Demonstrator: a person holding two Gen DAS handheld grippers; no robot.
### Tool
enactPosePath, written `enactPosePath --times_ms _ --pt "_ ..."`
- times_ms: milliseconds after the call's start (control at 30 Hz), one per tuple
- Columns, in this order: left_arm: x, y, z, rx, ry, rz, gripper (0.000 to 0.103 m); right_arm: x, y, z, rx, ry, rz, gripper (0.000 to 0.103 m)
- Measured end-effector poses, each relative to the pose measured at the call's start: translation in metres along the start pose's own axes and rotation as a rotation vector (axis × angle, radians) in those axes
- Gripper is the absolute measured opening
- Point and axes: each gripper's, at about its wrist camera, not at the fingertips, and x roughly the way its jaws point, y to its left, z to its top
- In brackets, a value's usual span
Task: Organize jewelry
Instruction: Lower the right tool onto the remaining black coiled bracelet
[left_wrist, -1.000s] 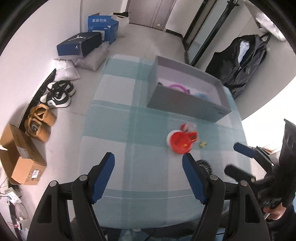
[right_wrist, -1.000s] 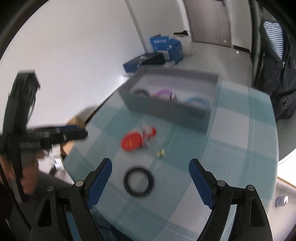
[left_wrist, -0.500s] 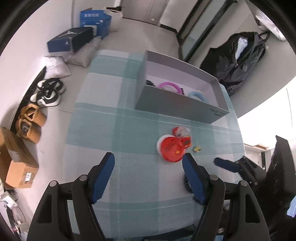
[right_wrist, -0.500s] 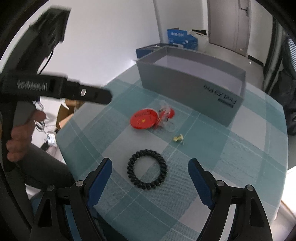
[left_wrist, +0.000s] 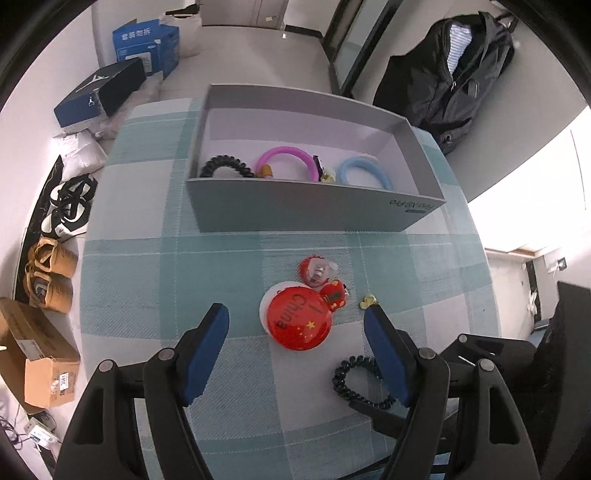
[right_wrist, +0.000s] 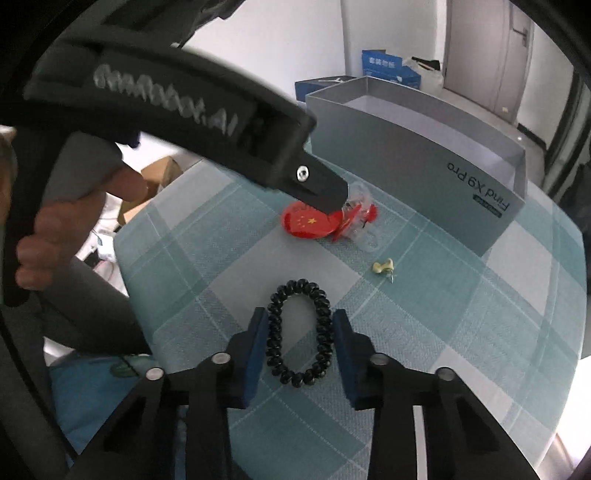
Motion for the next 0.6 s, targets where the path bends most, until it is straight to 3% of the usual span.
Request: enactPosePath --times_ms 67,300,467,600 --pt "0.003 0.000 0.001 0.001 0.014 -0.002 0.072 -0.004 -0.008 0.000 0.034 0.001 0.027 0.000" --pt "0.010 -0.003 0.000 0.033 0.049 0.033 0.072 -0.006 -0.033 -0.010 0.111 0.024 0.046 0.001" --pt "0.004 0.014 -0.001 -0.025 0.033 0.040 0.072 -0.015 -0.038 -0.007 0.127 -0.017 0.122 0.006" --pt "0.007 0.016 0.001 -0.049 0.047 0.022 0.072 -0.013 -0.019 -0.002 0.068 -0.014 0.108 0.030"
